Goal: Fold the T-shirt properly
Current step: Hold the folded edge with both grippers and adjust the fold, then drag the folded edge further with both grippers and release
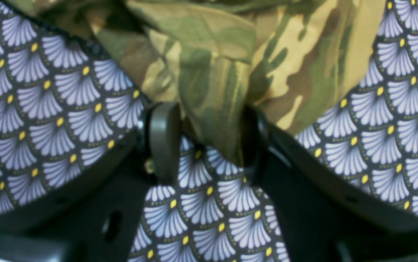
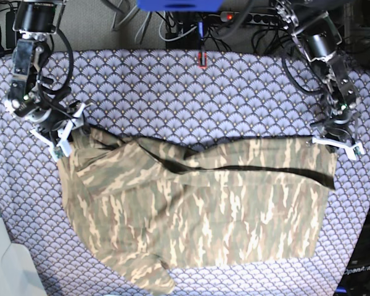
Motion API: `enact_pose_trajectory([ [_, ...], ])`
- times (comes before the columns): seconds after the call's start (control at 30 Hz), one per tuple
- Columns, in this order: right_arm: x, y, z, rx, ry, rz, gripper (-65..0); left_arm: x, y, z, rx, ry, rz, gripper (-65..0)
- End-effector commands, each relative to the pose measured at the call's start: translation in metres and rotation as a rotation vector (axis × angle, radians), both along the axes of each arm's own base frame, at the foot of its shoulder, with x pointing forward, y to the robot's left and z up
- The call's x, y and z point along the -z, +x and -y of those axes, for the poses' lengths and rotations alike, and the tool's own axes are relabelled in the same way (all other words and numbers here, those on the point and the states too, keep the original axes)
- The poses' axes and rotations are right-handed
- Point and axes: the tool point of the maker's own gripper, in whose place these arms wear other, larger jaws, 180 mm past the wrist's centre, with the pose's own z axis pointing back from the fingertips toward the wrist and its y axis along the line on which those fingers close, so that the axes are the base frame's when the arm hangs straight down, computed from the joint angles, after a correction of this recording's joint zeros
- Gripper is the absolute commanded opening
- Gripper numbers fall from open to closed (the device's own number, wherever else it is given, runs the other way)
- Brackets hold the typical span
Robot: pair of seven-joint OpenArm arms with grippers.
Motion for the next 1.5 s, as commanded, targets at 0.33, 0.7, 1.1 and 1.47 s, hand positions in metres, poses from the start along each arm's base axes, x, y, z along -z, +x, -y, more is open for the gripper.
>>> enact_pose_trajectory([
  [0.33,-0.013,0.009,0.004,-0.006,-0.003,0.046,-64.8,-0.025,0.004,-0.015,0.016,0.044,-0.014,-64.2],
  [0.7,-0.003,-0.014,0.026,-0.017,-0.066,-0.009,-65.0,-0.055,0.004,-0.011,0.176,0.108,-0.067,-64.2],
  [1.1,0.002,-0.046,0.037,-0.043,-0.122,-0.054,-65.0,-0.040,-0.036,-0.030,0.197,0.165,-0.170,-64.2],
  [1.47,-0.019,-0.090,0.013,-0.139,-0.162,-0.032,-65.0,-0.050,-0.078,-0.027,0.238,0.257,-0.211,-64.2],
])
